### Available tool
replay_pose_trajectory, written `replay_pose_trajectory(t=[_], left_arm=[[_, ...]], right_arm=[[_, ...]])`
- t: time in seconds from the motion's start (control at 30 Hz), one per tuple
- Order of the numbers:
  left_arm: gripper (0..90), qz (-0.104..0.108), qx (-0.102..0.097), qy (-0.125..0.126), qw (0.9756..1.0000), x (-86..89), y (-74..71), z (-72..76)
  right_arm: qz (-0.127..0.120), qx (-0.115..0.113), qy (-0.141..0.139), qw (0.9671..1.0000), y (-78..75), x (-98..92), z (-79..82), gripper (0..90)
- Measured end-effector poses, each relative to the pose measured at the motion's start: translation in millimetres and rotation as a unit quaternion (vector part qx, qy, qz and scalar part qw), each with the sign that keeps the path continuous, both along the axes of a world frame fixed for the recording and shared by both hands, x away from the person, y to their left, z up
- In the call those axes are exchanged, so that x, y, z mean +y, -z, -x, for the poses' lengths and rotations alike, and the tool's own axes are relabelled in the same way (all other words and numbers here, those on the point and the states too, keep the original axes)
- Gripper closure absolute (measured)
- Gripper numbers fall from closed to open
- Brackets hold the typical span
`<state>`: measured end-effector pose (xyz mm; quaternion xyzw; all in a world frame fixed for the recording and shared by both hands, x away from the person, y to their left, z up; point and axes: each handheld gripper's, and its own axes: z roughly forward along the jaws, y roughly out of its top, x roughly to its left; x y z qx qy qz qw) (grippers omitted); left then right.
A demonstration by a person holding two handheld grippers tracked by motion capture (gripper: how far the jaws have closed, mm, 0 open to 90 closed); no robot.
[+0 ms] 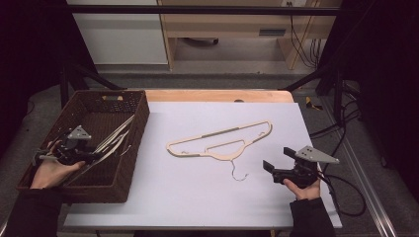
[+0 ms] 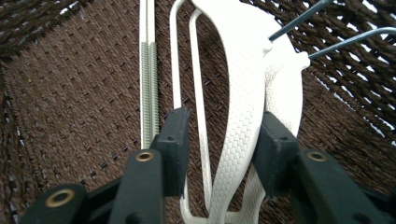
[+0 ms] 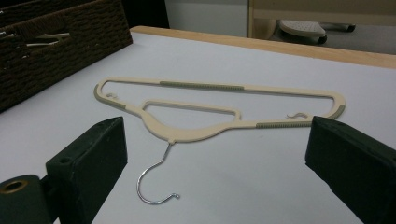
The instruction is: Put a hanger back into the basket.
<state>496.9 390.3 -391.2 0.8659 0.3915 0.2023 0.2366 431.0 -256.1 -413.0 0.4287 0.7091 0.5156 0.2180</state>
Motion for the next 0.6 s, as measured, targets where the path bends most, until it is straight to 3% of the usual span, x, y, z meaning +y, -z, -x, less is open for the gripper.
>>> replay_pose_trajectory(t=[0.2, 0.47, 0.6], left_arm=[[50.4, 0.012, -0.014, 0.008, 0.9998, -0.6, -8.2, 8.3], [46.2, 0.038, -0.059, 0.016, 0.9974, -2.9, -28.1, 22.7], [38.5, 0.073, -0.109, 0.02, 0.9912, -11.6, -43.6, 31.2]], right_arm=[[0.0, 0.0, -0.001, 1.0, -0.1, 0.0, 0.1, 6.0], [-0.002, -0.003, 0.0, 1.0, -1.3, -0.2, 0.8, 6.0], [-0.003, -0.004, 0.0, 1.0, -1.9, 0.5, 1.3, 6.0]])
